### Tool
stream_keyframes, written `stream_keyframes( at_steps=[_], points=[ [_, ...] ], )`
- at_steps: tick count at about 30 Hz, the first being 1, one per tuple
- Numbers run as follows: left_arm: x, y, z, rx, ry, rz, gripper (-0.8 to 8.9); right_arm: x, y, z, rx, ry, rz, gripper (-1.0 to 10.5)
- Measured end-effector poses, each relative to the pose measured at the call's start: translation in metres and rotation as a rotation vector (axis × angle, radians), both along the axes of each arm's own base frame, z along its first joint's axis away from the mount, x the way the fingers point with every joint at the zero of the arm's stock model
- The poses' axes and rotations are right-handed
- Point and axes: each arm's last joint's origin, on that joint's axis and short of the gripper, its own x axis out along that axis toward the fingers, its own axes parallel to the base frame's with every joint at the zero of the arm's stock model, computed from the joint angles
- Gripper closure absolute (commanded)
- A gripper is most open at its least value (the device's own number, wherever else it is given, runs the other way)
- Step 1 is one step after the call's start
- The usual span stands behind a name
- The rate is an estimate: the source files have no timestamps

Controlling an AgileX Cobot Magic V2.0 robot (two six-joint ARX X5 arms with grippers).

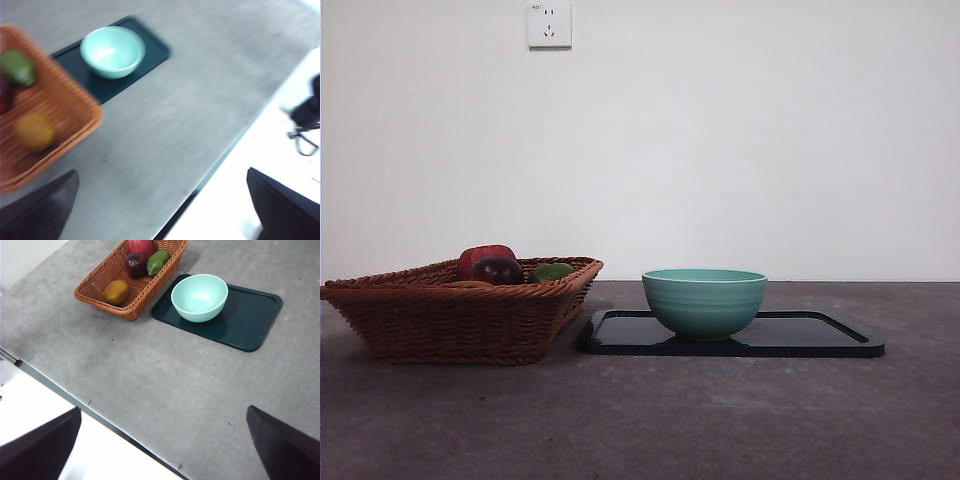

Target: Pick up the wifruite, put it on the bowl, pick up the plate, put it on desk

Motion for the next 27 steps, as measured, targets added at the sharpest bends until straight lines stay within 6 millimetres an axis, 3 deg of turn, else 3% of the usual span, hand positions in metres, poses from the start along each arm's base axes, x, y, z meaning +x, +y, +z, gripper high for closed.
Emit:
stream_keyframes(
  at_steps=[5, 17, 24, 27],
  points=[
    [-0.012, 0.007, -0.013, -0.015, -0.018, -0.017, 1.89, 0.0, 0.0, 0.0, 0.0, 0.0, 0.0, 3.4],
    [-0.02, 0.013, -0.012, -0.037, -0.053, -0.018, 1.89, 0.003, 0.002, 0.0, 0.016, 0.032, -0.019, 3.4],
    [-0.02, 0.013, -0.012, -0.038, -0.053, -0.018, 1.89, 0.049, 0.027, 0.001, -0.066, 0.191, -0.024, 3.4],
    [-0.02, 0.013, -0.013, -0.038, -0.053, -0.018, 1.89, 0.077, 0.042, 0.005, -0.044, 0.153, -0.024, 3.4]
  ],
)
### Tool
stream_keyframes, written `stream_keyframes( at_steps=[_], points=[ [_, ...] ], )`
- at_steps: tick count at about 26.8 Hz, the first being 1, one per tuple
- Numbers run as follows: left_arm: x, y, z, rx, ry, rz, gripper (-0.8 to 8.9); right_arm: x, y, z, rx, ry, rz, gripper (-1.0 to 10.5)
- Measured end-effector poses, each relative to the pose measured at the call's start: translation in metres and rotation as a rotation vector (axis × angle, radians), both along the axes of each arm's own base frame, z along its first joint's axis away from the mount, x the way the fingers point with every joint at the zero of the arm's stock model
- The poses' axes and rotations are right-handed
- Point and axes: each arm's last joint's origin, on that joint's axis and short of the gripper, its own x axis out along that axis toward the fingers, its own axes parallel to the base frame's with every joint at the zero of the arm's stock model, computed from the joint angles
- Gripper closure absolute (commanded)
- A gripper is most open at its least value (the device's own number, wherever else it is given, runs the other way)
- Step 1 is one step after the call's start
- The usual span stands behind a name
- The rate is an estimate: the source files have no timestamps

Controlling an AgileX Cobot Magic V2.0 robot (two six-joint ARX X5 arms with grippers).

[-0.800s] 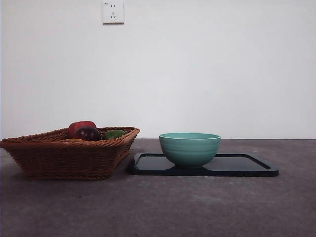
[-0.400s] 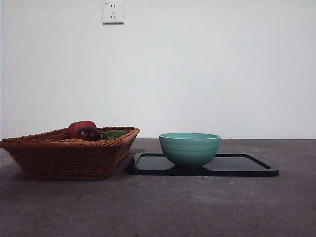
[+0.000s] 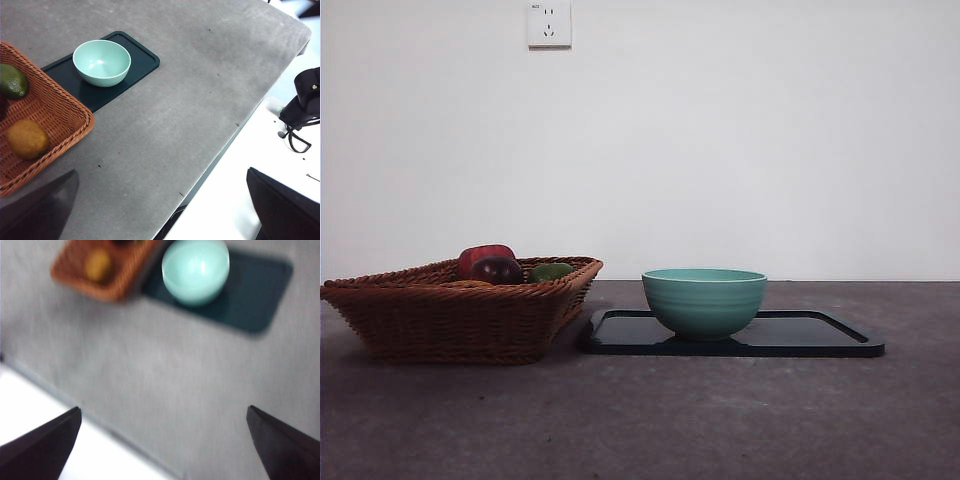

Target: Pick up the wifruite, put it on the bowl, pick up the plate, put it on desk

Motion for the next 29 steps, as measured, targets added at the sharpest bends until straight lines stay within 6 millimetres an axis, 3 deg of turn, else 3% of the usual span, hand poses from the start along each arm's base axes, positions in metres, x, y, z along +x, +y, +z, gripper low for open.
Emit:
stream_keyframes(
  at_steps=[5, 11, 16, 23, 27, 29],
  points=[
    [0.0, 0.0, 0.0, 0.0, -0.001, -0.001, 1.89, 0.052, 0.028, -0.007, -0.027, 0.055, -0.003, 3.4],
    [0.0, 0.0, 0.0, -0.001, -0.002, 0.0, 1.89, 0.15, 0.08, -0.028, -0.117, 0.253, -0.03, 3.5],
    [0.0, 0.0, 0.0, -0.001, -0.002, -0.001, 1.89, 0.225, 0.108, -0.048, -0.181, 0.33, -0.078, 3.5],
    [0.0, 0.0, 0.0, -0.002, -0.003, 0.0, 1.89, 0.295, 0.104, -0.099, -0.246, 0.438, -0.166, 3.5],
    [0.0, 0.0, 0.0, -0.003, -0.004, 0.0, 1.89, 0.317, 0.097, -0.139, -0.275, 0.523, -0.198, 3.5],
    [0.0, 0.0, 0.0, -0.003, -0.005, 0.0, 1.89, 0.323, 0.099, -0.152, -0.278, 0.525, -0.186, 4.1]
  ],
)
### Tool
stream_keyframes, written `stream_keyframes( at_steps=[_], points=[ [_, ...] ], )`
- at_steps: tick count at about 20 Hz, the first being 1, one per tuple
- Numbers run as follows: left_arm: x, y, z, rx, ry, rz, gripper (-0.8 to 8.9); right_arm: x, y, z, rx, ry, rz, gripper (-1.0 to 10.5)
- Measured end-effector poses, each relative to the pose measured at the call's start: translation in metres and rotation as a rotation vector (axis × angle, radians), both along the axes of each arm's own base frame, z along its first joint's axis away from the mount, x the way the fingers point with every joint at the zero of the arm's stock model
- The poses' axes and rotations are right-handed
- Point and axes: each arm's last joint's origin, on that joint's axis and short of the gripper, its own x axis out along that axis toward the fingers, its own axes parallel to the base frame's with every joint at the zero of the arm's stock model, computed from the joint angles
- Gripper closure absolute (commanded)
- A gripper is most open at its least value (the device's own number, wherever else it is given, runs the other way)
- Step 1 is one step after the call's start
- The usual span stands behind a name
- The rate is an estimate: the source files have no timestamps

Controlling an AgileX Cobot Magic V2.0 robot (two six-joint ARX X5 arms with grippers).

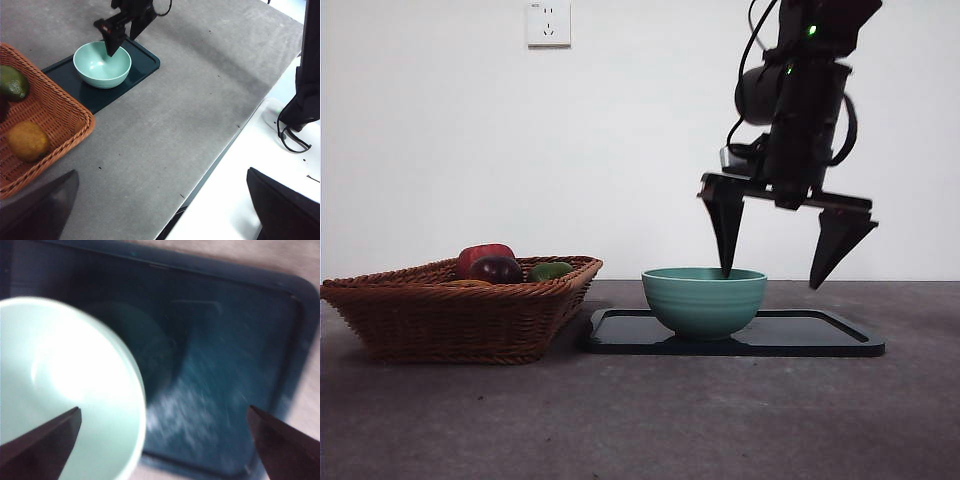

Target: Pick up the wifruite, put it on the bowl, pick up the plate, put it on desk

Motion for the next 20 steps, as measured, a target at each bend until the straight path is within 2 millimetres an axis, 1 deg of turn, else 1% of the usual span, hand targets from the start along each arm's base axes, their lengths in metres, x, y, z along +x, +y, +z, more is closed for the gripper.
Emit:
stream_keyframes(
  at_steps=[2, 5, 6, 9, 11, 13, 15, 16, 17, 18, 20],
  points=[
    [0.0, 0.0, 0.0, 0.0, 0.0, 0.0, 1.89, 0.005, 0.004, -0.011, 0.024, 0.007, 0.016, 4.9],
    [0.0, 0.0, 0.0, 0.0, 0.0, 0.0, 1.89, 0.009, 0.007, -0.022, 0.04, 0.022, 0.024, 7.2],
    [0.0, 0.0, 0.0, 0.0, 0.0, 0.0, 1.89, 0.009, 0.007, -0.022, 0.041, 0.019, 0.024, 7.7],
    [0.0, 0.0, 0.0, 0.0, 0.0, 0.0, 1.89, 0.01, 0.007, -0.022, 0.042, 0.016, 0.024, 8.3],
    [0.0, 0.0, 0.0, 0.0, 0.0, 0.0, 1.89, 0.01, 0.008, -0.022, 0.044, 0.016, 0.025, 9.1],
    [0.0, 0.0, 0.0, 0.0, 0.0, 0.0, 1.89, 0.009, 0.008, -0.022, 0.06, 0.023, 0.029, 9.4],
    [0.0, 0.0, 0.0, 0.0, 0.0, 0.0, 1.89, 0.009, 0.008, -0.021, 0.062, 0.027, 0.029, 9.3],
    [0.0, 0.0, 0.0, 0.0, 0.0, 0.0, 1.89, 0.008, 0.007, -0.018, 0.063, 0.024, 0.029, 9.4],
    [0.0, 0.0, 0.0, 0.0, 0.0, 0.0, 1.89, 0.006, 0.007, -0.011, 0.065, 0.017, 0.029, 9.3],
    [0.0, 0.0, 0.0, 0.0, 0.0, 0.0, 1.89, 0.003, 0.005, 0.001, 0.069, 0.001, 0.033, 9.4],
    [0.0, 0.0, 0.0, 0.0, 0.0, 0.0, 1.89, -0.014, -0.001, 0.032, 0.042, -0.014, 0.063, 9.3]
  ],
)
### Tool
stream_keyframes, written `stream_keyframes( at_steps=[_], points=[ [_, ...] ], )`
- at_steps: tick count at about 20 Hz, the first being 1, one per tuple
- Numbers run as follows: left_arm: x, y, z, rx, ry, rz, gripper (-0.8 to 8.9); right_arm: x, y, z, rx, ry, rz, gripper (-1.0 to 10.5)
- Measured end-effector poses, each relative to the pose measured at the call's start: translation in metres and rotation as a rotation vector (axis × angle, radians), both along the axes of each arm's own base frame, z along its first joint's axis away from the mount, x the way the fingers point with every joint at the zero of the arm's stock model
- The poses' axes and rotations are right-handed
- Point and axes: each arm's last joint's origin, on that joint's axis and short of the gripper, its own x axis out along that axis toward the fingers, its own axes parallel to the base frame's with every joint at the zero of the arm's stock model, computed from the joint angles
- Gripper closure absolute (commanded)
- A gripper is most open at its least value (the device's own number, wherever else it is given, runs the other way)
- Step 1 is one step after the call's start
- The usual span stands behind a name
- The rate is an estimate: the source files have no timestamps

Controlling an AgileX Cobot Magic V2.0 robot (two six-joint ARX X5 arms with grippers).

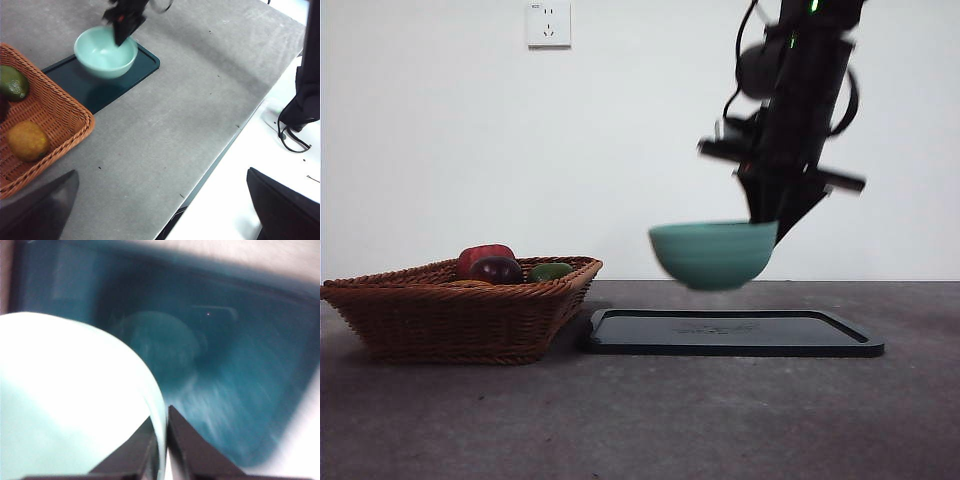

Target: Pick up the wifruite, put it on the bowl, pick up the plate, put it on desk

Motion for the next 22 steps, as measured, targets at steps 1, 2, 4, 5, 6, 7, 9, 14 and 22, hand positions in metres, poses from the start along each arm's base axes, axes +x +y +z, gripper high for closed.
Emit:
stream_keyframes(
  at_steps=[1, 2, 4, 5, 6, 7, 9, 14, 22],
  points=[
    [0.0, 0.0, 0.0, 0.0, 0.0, 0.0, 1.89, -0.009, -0.004, 0.01, -0.019, 0.019, 0.022, 9.3],
    [0.0, 0.0, 0.0, 0.0, 0.0, 0.0, 1.89, -0.016, -0.006, 0.014, -0.036, 0.048, 0.043, 9.3],
    [0.0, 0.0, 0.0, 0.0, 0.0, 0.0, 1.89, -0.024, -0.006, 0.02, -0.048, 0.072, 0.079, 9.3],
    [0.0, 0.0, 0.0, 0.0, 0.0, 0.0, 1.89, -0.032, -0.004, 0.029, -0.047, 0.063, 0.102, 9.3],
    [0.0, 0.0, 0.0, 0.0, -0.001, 0.0, 1.89, -0.039, -0.002, 0.038, -0.043, 0.045, 0.118, 9.3],
    [0.0, 0.0, 0.0, -0.002, -0.003, 0.0, 1.89, -0.045, 0.0, 0.046, -0.037, 0.027, 0.132, 9.3],
    [0.001, 0.0, 0.001, -0.008, -0.012, 0.0, 1.89, -0.06, 0.003, 0.049, -0.032, 0.011, 0.161, 9.3],
    [0.001, 0.0, 0.001, -0.008, -0.012, 0.0, 1.89, -0.105, 0.007, 0.021, -0.026, 0.015, 0.23, 9.3],
    [0.001, 0.0, 0.001, -0.008, -0.012, 0.0, 1.89, -0.143, 0.02, -0.044, 0.031, 0.03, 0.277, 9.4]
  ],
)
